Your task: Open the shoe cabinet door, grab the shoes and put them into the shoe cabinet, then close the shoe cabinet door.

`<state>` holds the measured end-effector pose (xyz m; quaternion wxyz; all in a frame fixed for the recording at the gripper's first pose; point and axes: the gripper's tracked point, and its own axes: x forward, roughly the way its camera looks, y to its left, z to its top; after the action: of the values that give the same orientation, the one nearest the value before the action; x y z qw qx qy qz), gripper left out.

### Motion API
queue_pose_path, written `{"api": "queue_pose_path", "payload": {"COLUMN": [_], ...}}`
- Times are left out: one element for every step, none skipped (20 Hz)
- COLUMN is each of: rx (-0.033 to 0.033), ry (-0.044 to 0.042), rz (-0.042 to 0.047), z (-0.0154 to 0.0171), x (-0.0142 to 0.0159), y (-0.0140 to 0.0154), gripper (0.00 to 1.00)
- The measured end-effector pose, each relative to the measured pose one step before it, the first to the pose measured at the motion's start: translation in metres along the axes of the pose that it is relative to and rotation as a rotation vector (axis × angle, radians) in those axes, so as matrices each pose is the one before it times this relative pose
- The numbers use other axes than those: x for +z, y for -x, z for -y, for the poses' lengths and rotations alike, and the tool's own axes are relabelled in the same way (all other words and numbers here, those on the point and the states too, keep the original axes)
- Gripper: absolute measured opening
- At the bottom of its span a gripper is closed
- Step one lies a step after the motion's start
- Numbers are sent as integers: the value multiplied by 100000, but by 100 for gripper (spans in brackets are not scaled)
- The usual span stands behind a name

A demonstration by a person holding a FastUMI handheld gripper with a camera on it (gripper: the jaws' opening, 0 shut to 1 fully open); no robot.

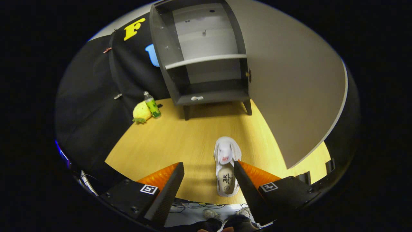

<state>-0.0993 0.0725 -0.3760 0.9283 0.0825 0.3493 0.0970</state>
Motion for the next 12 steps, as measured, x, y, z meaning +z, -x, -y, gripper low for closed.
{"api": "queue_pose_path", "payload": {"rx": [-1471,-919,-896,-251,-972,-852,-776,-704,-1076,-1784,-2089,-653], "ry": [-315,-675,-1263,-1060,417,411,-81,-74,50,704,1468,563], "rz": [-1963,-1061,51,230,389,-361,-1074,-1107,-1110,233,900,760], "z": [426,262,163,-37,225,72,35,-5,126,320,373,21], "x": [-1192,-791,-472,-289,-324,-459,-597,-444,-512,-156,201,128], "y": [-1420,-1181,-969,-916,-1107,-701,-1287,-948,-857,-822,-948,-927], "gripper": [98,98,97,97,95,91,90,89,82,78,65,60]}}
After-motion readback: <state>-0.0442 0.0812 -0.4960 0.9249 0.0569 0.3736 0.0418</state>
